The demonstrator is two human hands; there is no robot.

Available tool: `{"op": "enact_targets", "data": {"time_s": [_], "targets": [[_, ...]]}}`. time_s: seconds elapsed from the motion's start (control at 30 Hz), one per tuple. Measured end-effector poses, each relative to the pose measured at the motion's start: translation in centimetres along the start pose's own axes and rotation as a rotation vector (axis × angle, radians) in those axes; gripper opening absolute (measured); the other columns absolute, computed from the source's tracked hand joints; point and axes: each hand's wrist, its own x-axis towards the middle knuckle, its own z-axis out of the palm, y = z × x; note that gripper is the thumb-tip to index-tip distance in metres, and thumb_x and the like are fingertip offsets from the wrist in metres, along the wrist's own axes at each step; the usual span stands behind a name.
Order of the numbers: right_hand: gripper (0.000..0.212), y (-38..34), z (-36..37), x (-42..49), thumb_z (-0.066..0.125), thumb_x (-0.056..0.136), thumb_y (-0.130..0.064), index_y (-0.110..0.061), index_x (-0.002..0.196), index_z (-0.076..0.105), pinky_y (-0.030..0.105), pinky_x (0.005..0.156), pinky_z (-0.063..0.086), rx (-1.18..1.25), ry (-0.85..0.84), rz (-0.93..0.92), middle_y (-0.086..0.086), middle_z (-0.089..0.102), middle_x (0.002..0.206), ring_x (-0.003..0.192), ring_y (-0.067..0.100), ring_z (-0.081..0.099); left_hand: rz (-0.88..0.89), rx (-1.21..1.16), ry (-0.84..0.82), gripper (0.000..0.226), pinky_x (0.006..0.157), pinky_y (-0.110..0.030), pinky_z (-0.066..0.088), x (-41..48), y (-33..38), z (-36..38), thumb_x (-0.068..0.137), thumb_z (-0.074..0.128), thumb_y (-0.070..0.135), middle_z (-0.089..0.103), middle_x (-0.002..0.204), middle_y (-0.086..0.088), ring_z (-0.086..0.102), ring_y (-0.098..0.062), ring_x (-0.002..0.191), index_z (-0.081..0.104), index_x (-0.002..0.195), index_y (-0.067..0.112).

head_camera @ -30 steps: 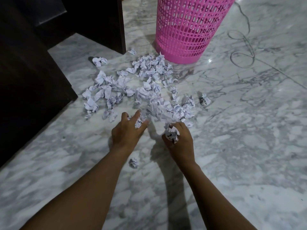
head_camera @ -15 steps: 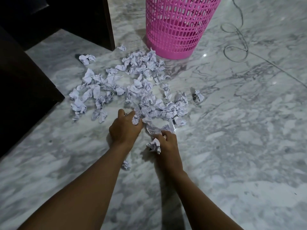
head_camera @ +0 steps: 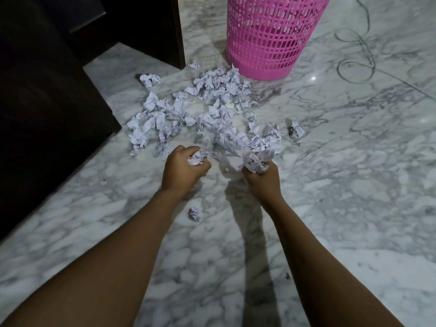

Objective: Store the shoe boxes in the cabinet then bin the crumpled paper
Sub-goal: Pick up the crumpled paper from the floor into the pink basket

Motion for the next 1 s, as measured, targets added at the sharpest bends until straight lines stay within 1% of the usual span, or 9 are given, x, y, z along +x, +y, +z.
{"op": "enact_targets", "data": {"time_s": [0.13, 0.2, 0.27, 0.37, 0.57, 0.67, 0.8, 0.87, 1.0], "targets": [[0.007, -1.1, 0.4, 0.0, 0.067, 0.082, -0.008, -0.002, 0.084, 0.065, 0.028, 0.058, 0.045, 0.014, -0.023, -0.031, 0.009, 0.068, 0.075, 0.065, 0.017, 0.061, 0.106, 0.124, 0.044, 0.026, 0.066, -0.033, 0.049, -3.8, 0.5, -1.2, 0.067, 0.063, 0.036, 0.049, 0.082, 0.004, 0.059, -0.024, 0.073, 0.070, 0.089, 0.023], [0.005, -1.6, 0.6, -0.4, 0.065, 0.082, -0.007, -0.005, 0.079, 0.063, 0.026, 0.056, 0.042, 0.005, -0.042, -0.045, 0.005, 0.065, 0.070, 0.061, 0.013, 0.058, 0.144, 0.189, 0.041, 0.024, 0.062, -0.034, 0.050, -6.1, 0.2, -1.3, 0.069, 0.063, 0.037, 0.049, 0.085, 0.007, 0.059, -0.022, 0.071, 0.068, 0.091, 0.028], [0.018, -2.2, 0.9, -0.9, 0.063, 0.082, -0.002, -0.016, 0.071, 0.058, 0.021, 0.052, 0.039, 0.000, -0.066, -0.078, -0.003, 0.059, 0.062, 0.053, 0.003, 0.052, 0.178, 0.280, 0.069, 0.024, 0.058, -0.034, 0.051, -8.3, -0.5, -1.0, 0.071, 0.064, 0.039, 0.053, 0.091, 0.007, 0.061, -0.022, 0.071, 0.068, 0.093, 0.030], [0.030, -2.4, 1.2, -1.3, 0.064, 0.082, -0.001, -0.023, 0.067, 0.053, 0.012, 0.048, 0.035, 0.025, -0.085, -0.073, -0.009, 0.055, 0.060, 0.049, -0.003, 0.050, 0.190, 0.403, 0.085, 0.028, 0.055, -0.035, 0.055, -10.4, -2.0, -0.2, 0.071, 0.066, 0.040, 0.058, 0.100, 0.007, 0.065, -0.024, 0.074, 0.068, 0.098, 0.031], [0.037, -2.2, 0.7, -1.8, 0.062, 0.081, -0.003, -0.033, 0.066, 0.048, 0.008, 0.050, 0.034, 0.001, -0.116, -0.117, -0.012, 0.051, 0.063, 0.053, -0.005, 0.048, 0.171, 0.486, 0.037, 0.034, 0.056, -0.036, 0.056, -11.5, -4.1, 1.5, 0.071, 0.070, 0.031, 0.062, 0.117, 0.001, 0.067, -0.025, 0.085, 0.069, 0.105, 0.028], [0.027, -2.0, 0.0, -2.1, 0.060, 0.077, -0.015, -0.037, 0.067, 0.047, 0.009, 0.053, 0.033, -0.002, -0.094, -0.132, -0.013, 0.053, 0.067, 0.061, -0.002, 0.048, 0.216, 0.516, -0.032, 0.040, 0.054, -0.037, 0.056, -11.2, -4.0, 2.2, 0.069, 0.074, 0.017, 0.062, 0.121, -0.007, 0.066, -0.031, 0.084, 0.068, 0.107, 0.025], [0.030, -1.9, -0.8, -2.1, 0.063, 0.081, -0.011, -0.034, 0.070, 0.048, 0.006, 0.051, 0.036, -0.015, -0.064, -0.136, -0.013, 0.053, 0.068, 0.060, 0.000, 0.049, 0.258, 0.482, -0.051, 0.039, 0.051, -0.037, 0.051, -10.5, -4.3, 2.4, 0.071, 0.077, 0.007, 0.064, 0.112, -0.014, 0.066, -0.037, 0.079, 0.068, 0.107, 0.021], [0.026, -1.8, -1.2, -1.8, 0.064, 0.083, -0.005, -0.027, 0.074, 0.053, 0.005, 0.051, 0.036, -0.027, -0.049, -0.119, -0.011, 0.055, 0.071, 0.062, 0.000, 0.049, 0.260, 0.415, -0.001, 0.036, 0.057, -0.038, 0.055, -10.1, -4.5, 2.4, 0.076, 0.074, 0.008, 0.063, 0.117, -0.012, 0.067, -0.035, 0.087, 0.069, 0.110, 0.019], [0.012, -1.7, -1.5, -1.1, 0.065, 0.083, -0.007, -0.016, 0.085, 0.057, 0.006, 0.053, 0.036, -0.022, 0.018, -0.111, -0.006, 0.057, 0.074, 0.062, 0.002, 0.050, 0.206, 0.270, 0.122, 0.031, 0.058, -0.038, 0.053, -8.3, -2.9, 2.3, 0.081, 0.073, 0.018, 0.055, 0.098, -0.004, 0.063, -0.032, 0.079, 0.068, 0.111, 0.025]]}}
